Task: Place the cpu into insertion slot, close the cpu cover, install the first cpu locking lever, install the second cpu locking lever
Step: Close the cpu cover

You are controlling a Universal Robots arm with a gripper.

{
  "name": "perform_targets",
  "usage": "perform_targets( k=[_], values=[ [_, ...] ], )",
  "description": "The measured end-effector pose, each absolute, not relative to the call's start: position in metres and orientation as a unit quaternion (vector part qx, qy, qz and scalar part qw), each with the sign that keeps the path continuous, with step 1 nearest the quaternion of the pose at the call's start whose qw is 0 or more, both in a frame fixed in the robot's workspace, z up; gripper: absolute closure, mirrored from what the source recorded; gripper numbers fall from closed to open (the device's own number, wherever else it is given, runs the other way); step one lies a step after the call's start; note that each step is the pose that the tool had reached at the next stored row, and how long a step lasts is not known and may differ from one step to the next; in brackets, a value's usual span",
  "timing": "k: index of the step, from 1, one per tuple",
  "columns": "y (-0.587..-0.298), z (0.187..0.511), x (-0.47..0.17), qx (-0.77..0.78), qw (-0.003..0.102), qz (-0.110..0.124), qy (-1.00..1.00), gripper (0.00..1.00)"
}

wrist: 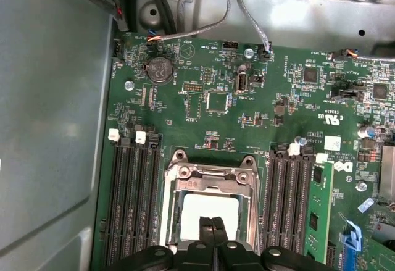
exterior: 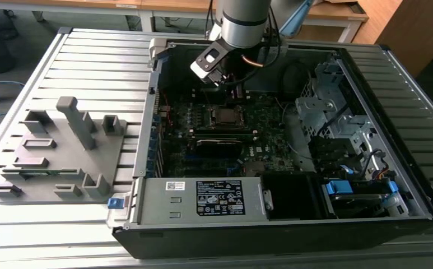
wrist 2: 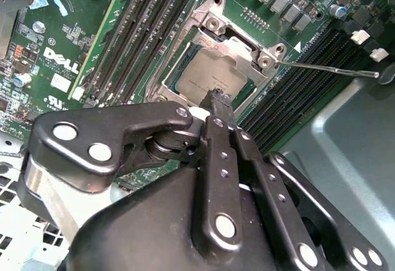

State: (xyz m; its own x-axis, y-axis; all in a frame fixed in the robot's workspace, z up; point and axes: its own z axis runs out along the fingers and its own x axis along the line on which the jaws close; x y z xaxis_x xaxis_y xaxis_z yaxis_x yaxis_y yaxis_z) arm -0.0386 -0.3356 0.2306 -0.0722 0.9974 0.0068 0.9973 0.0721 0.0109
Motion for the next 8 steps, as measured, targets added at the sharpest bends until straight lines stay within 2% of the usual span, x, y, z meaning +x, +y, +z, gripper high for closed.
perform_targets(
  k=[8],
  values=[
    [-0.3356,0.2302,-0.0386,0.641,0.001,0.006,0.767,0.89]
  ],
)
